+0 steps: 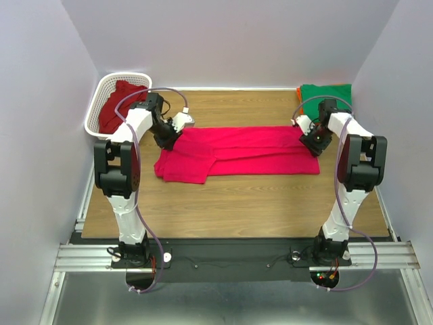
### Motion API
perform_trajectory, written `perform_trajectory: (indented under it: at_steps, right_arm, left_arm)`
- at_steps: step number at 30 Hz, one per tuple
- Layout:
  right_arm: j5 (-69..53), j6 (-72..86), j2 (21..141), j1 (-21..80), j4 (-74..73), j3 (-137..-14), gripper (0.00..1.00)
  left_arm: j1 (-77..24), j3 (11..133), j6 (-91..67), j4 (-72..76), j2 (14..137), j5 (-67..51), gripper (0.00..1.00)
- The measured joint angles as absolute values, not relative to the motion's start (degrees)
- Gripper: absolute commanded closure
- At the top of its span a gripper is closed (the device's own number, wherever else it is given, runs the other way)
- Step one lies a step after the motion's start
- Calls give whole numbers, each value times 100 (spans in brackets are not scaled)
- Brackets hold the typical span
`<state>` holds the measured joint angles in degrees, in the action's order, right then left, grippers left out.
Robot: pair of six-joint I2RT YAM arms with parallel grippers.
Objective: Fold and stack the t-shirts
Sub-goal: Fold the tshirt
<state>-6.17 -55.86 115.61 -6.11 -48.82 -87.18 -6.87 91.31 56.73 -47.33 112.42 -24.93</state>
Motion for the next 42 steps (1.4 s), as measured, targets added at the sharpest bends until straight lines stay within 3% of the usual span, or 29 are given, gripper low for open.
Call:
perform_trajectory:
  at_steps: [2,6,13,20,22,24,27,29,32,34,36,38,42]
  right_arm:
    - [-617,-5446,11559,-652,-4884,-8805,49]
    - [-692,-5061,11343,-755,-4866,-8890,49]
    - [-1055,-4202,10381,-838,-4928,-8436,48]
    - [-1354,-3476,10707,-834,-4976,-7762,52]
    - [-1341,-3317,10927,-834,-4915,-7627,58]
    - [-1245,-3190,10969,-834,-4831,-7620,67]
    - [-1090,-3122,10969,-836,-4672,-7570,77]
    - [-965,-3096,10938,-847,-4565,-7507,82]
    - [-808,-3129,10814,-910,-4405,-7341,82]
    - [-786,-3131,10746,-985,-4368,-7271,76]
    - [-744,-3151,10737,-1024,-4375,-7266,62]
    - [-711,-3168,10728,-1072,-4442,-7312,49]
    - [-860,-3109,10709,-1109,-4735,-7605,48]
  left_arm:
    - [-646,9129,5603,-4678,11242,-2486,52]
    - [-445,8875,5404,-4453,11063,-2506,46]
    - [-150,7765,5162,-4233,10053,-2670,46]
    - [-126,6893,4980,-3913,9909,-2766,48]
    - [-126,6678,4956,-3809,9909,-2766,53]
    - [-123,6438,4936,-3719,9915,-2759,71]
    - [-121,6180,4930,-3645,9915,-2764,89]
    - [-110,6042,4969,-3636,9911,-2825,92]
    - [-99,5815,4993,-3583,9721,-2877,93]
    - [-99,5655,5004,-3621,9579,-2902,78]
    - [-99,5557,5022,-3712,9435,-2941,61]
    - [-102,5548,4991,-3824,9266,-2971,56]
    - [-99,5662,5017,-4128,8744,-3006,51]
